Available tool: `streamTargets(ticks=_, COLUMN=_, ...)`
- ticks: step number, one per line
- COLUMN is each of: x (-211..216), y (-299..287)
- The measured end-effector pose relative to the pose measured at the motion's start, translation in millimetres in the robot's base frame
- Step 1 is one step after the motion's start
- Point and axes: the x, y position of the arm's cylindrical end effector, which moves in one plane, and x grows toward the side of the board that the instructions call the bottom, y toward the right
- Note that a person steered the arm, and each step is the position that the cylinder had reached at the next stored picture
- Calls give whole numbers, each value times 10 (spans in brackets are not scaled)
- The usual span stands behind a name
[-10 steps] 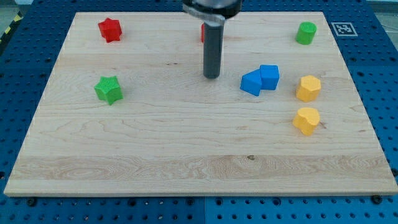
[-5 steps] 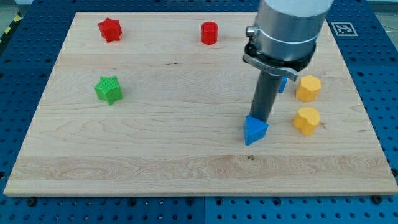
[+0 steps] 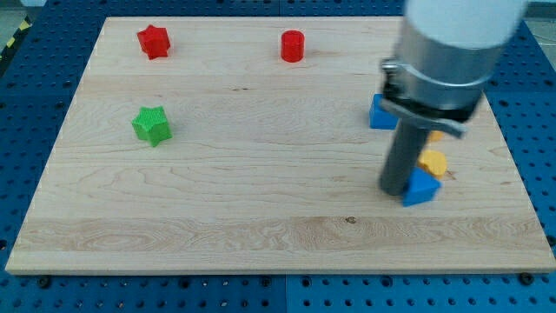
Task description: Move the blue triangle diagonally bottom to the right of yellow heart
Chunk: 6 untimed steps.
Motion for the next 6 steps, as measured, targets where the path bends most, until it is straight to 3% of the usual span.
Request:
streamTargets(ticks=4, x=284, y=541)
streamTargets(ticks=5, x=283, y=376)
streamTargets(ticks=6, x=33, y=-286)
